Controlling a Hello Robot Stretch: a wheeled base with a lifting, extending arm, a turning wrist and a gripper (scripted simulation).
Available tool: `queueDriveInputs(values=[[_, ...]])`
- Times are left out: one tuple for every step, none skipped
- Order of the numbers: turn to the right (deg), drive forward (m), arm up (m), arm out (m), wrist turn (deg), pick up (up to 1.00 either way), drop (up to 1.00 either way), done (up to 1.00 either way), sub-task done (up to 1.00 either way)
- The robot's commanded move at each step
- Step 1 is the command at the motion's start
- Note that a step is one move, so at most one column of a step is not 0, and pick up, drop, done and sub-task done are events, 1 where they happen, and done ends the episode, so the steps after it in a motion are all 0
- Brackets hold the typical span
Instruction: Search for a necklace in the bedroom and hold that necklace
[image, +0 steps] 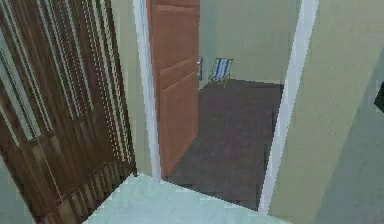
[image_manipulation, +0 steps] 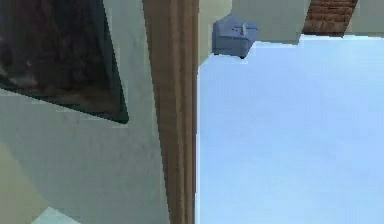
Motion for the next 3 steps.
queueDriveInputs(values=[[0.0,1.00,0.00,0.00,0.0,0.00,0.00,0.00,0.00],[0.0,0.20,0.00,0.00,0.0,0.00,0.00,0.00,0.00],[18.0,0.00,0.00,0.00,0.0,0.00,0.00,0.00,0.00]])
